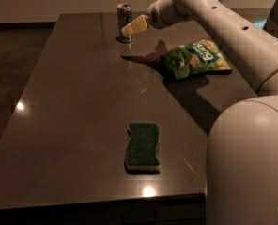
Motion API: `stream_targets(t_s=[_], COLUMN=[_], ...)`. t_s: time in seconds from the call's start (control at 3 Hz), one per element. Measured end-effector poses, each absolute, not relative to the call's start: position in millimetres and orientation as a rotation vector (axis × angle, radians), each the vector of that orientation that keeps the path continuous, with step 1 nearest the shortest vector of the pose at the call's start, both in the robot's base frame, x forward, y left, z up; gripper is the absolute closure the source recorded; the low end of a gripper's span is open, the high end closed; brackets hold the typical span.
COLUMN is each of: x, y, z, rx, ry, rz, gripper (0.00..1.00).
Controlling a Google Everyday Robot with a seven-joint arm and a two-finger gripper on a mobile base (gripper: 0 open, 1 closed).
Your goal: Move redbull can near green rice chip bag
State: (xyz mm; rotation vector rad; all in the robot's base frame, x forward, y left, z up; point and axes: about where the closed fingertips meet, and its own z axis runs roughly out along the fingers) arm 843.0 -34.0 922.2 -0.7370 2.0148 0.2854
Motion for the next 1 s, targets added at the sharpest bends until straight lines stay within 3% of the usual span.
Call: stream_targets(t_s=[1.0], x=[878], y=[11], z=[916], rx=[-0.619], ry=[1.847], rz=[0.365], gripper=[0.00])
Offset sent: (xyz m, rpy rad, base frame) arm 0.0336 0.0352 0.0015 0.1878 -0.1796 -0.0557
